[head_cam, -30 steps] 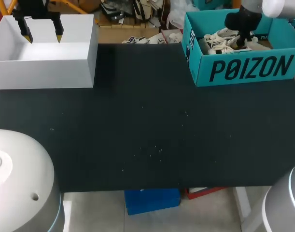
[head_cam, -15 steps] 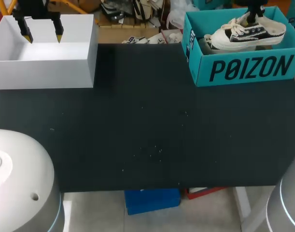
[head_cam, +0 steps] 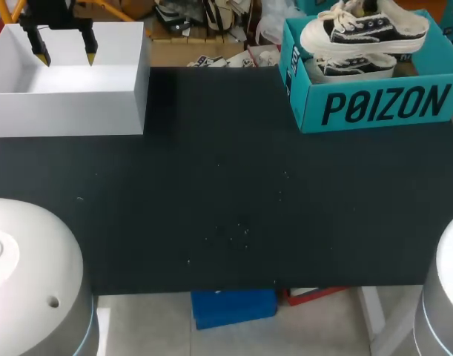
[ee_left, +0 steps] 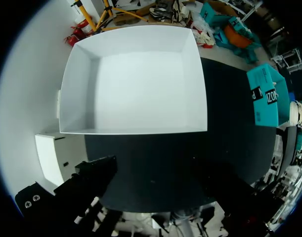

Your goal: Take the shoe out of the shoebox, open the shoe tongue, remove and reinsert the insole, then place the shoe into the shoebox

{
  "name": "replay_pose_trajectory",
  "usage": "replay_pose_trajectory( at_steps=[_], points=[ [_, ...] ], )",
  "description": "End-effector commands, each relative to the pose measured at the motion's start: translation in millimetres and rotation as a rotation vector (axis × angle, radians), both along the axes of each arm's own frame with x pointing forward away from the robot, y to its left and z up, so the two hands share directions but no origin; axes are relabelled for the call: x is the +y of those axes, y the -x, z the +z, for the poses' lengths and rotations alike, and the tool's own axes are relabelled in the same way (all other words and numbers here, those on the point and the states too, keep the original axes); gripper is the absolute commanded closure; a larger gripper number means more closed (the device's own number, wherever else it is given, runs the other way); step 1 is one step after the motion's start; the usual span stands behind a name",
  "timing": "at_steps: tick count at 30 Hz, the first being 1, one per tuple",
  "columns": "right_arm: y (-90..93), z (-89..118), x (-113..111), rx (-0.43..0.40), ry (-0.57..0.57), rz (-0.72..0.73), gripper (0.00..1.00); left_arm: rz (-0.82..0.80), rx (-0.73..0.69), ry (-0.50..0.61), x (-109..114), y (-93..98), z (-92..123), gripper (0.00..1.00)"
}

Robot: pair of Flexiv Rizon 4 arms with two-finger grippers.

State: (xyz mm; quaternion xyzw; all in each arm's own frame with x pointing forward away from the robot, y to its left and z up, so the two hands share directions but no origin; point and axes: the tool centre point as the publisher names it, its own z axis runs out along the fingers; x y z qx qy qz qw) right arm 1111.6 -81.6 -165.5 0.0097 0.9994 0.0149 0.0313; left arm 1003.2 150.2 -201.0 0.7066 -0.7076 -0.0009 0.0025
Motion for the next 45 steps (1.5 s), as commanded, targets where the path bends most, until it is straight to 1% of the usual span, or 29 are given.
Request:
replay_pose_trajectory(
  at_steps=[1,4,8,10,11,15,18,22,23,24,29,34,40,45],
  points=[
    [87.6,25.9,48.1,-0.094,0.051,-0.014,1.0,0.001,0.0,-0.001,-0.1,0.8,0.6,0.0],
    [118.4,14.9,79.9,-0.084,0.035,-0.021,1.0,0.001,0.0,-0.001,-0.1,0.8,0.6,0.0],
    [158.6,-4.6,122.7,-0.062,0.023,-0.023,1.0,0.001,0.0,-0.001,-0.1,0.8,0.6,0.0],
    [172.1,-14.2,137.4,-0.052,0.012,-0.024,1.0,0.001,0.0,-0.001,-0.1,0.8,0.6,0.0],
    [181.9,-22.1,148.6,-0.044,0.019,-0.008,1.0,0.001,0.0,-0.001,-0.1,0.8,0.6,0.0],
    [203.6,-47.1,178.8,-0.035,0.009,0.005,1.0,0.001,0.0,-0.001,-0.1,0.8,0.6,0.0],
    [212.4,-64.9,195.4,-0.033,0.008,0.015,1.0,0.001,0.0,-0.001,-0.1,0.8,0.6,0.0],
    [221.2,-94.9,218.3,-0.035,-0.004,0.026,1.0,0.001,0.0,-0.001,-0.1,0.8,0.6,0.0],
    [222.2,-100.1,221.6,-0.035,-0.006,0.026,1.0,0.001,0.0,-0.001,-0.1,0.8,0.6,0.0],
    [223.6,-111.2,227.5,-0.035,-0.007,0.027,1.0,0.001,0.0,-0.001,-0.1,0.8,0.6,0.0],
    [226.8,-146.8,251.8,-0.046,-0.033,0.037,1.0,0.001,0.0,-0.001,-0.1,0.8,0.6,0.0],
    [232.1,-177.3,276.0,-0.018,-0.06,0.071,1.0,0.001,0.0,-0.001,-0.1,0.8,0.6,0.0],
    [237.6,-209.6,292.3,0.009,-0.071,0.091,1.0,0.001,0.0,-0.001,-0.1,0.8,0.6,0.0],
    [238.0,-229.5,299.9,0.033,-0.067,0.094,1.0,0.001,0.0,-0.001,-0.1,0.8,0.6,0.0]
  ],
)
